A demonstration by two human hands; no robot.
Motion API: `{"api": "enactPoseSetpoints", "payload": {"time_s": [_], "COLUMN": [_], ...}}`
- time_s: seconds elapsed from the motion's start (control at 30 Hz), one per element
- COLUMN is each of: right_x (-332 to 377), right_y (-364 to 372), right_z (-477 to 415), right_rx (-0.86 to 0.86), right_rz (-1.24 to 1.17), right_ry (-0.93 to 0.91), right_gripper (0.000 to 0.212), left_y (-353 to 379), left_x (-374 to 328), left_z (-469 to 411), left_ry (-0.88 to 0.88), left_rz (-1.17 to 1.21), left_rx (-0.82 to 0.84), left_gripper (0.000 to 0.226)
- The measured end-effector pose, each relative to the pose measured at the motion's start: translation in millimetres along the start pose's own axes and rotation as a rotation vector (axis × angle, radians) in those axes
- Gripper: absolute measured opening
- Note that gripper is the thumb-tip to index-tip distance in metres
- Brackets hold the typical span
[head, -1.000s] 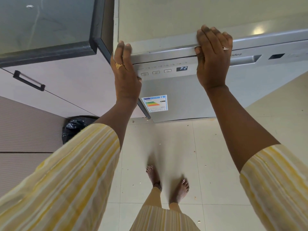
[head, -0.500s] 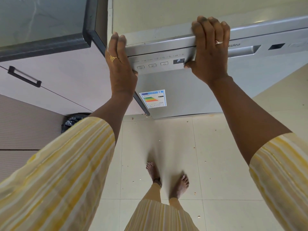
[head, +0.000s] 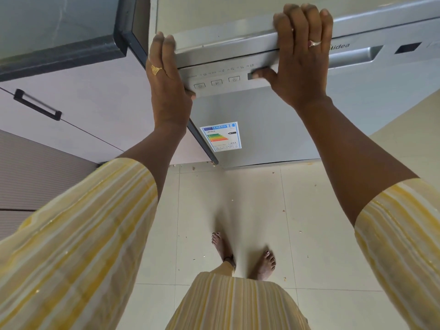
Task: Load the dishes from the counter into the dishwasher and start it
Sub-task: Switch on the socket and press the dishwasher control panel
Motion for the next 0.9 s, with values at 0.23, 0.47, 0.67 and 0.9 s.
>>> {"api": "enactPoseSetpoints", "payload": {"time_s": [0.23,0.47,0.67,0.9], "right_x": [-1.7,-3.5,-2.3,-0.1], "right_y": [-1.3,-5.5,0.4,2.7], "right_z": [2.4,3.0,5.3,5.8], "right_rx": [0.035,0.113,-0.049,-0.106], "right_rz": [-0.014,-0.046,-0.041,-0.061], "right_ry": [0.028,0.032,0.013,0.023], "right_gripper": [0.058,0.056,0.05,0.037], "left_y": [1.0,1.7,2.7,2.0], "left_x": [1.5,0.5,3.2,5.6], "left_z": [0.2,1.2,2.1,0.4], "left_ry": [0.016,0.012,0.018,0.039], "left_rz": [-0.008,0.0,-0.015,-0.042], "left_rx": [-0.004,-0.014,-0.018,-0.011], "left_gripper": [0.083,0.083,0.086,0.091]}}
Point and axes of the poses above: each hand's wrist, its own z-axis away from the middle knuckle, its own y-axis out of the palm, x = y × z, the point moved 1 cm from there along -z, towards the middle knuckle, and after that the axes turned 3 degrees about y, right-handed, at the moved point
